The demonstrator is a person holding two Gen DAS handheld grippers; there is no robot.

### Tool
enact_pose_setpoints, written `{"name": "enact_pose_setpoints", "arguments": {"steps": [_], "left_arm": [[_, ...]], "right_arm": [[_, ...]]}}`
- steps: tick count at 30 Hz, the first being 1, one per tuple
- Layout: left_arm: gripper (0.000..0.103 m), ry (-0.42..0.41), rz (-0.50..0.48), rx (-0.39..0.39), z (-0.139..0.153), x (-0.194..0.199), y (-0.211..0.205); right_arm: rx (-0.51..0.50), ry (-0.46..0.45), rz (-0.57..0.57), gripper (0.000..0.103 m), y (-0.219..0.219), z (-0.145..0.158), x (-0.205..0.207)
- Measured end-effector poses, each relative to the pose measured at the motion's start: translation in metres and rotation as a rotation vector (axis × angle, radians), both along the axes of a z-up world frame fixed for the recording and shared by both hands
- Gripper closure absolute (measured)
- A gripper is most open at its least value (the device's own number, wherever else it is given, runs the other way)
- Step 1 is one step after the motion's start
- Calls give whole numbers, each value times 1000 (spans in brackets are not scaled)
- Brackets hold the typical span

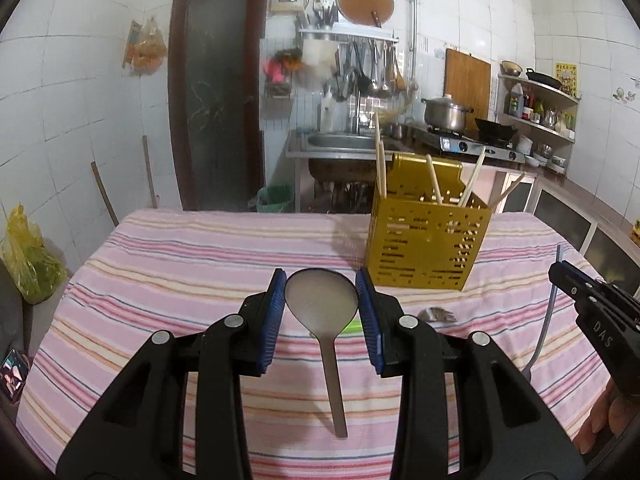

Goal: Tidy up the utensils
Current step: 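Lift both spoons up and lower them into the yellow holder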

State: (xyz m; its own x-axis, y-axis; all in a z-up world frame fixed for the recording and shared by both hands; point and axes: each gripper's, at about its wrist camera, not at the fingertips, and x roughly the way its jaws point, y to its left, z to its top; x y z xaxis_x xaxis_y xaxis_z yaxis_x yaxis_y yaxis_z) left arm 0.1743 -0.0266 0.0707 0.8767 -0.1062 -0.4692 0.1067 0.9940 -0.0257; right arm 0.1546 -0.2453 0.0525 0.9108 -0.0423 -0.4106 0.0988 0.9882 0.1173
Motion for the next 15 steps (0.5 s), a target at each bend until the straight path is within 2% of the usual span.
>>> {"name": "enact_pose_setpoints", "arguments": {"steps": [15], "left_arm": [[69, -32, -4, 11, 6, 9, -2]], "right_arm": [[-45, -13, 1, 96, 7, 7, 9]]}}
